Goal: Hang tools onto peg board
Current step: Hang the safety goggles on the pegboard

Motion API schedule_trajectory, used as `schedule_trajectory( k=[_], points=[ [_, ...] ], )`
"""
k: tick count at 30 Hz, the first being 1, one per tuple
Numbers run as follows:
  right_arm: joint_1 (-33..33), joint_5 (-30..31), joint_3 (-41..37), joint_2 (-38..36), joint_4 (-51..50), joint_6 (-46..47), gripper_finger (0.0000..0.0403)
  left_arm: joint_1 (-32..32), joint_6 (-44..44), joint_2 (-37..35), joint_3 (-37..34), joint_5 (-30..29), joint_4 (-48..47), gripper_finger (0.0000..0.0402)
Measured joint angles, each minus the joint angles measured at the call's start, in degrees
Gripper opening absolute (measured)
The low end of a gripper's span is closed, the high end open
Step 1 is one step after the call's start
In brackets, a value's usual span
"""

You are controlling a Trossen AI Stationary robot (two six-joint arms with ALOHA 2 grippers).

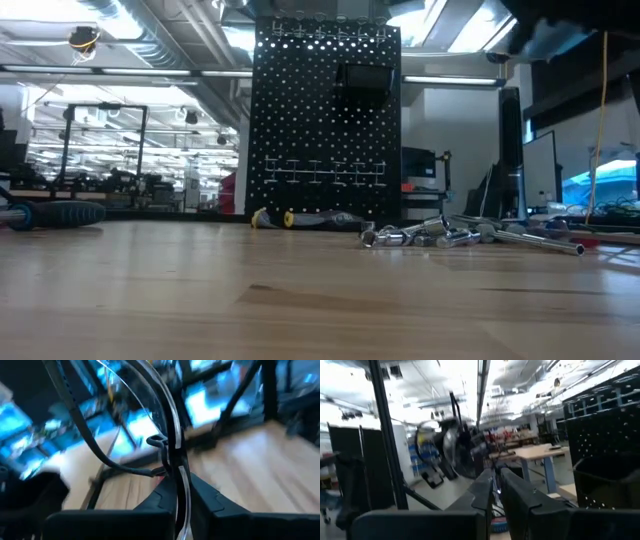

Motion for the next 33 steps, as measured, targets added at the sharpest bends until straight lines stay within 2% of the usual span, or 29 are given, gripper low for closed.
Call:
schedule_trajectory(
  k=[5,8,12,20,24,28,33],
  points=[
    [0.0,0.4,7.4,12.2,0.1,-5.8,0.004,2.1,0.0,0.8,0.0,12.9,10.6,0.001],
    [0.0,3.5,11.6,19.5,0.1,-8.2,0.004,2.3,0.4,1.6,0.0,20.5,16.2,0.0015],
    [0.0,6.7,16.4,29.1,1.6,-10.1,0.004,1.1,1.8,3.6,-0.1,26.4,20.5,0.0017],
    [0.0,3.1,25.1,43.8,11.1,-10.3,0.004,-0.6,3.5,4.6,-0.1,27.3,20.6,0.0018],
    [0.0,3.1,30.3,48.9,12.1,-10.3,0.004,-0.6,3.1,4.6,-0.1,27.2,20.1,0.0018],
    [0.0,3.0,34.2,51.5,11.4,-10.5,0.004,-0.7,1.5,4.6,-0.2,27.0,20.1,0.0019],
    [0.1,1.4,34.6,51.6,11.0,-10.0,0.004,-0.6,0.4,4.6,-0.2,25.0,19.3,0.0019]
  ],
)
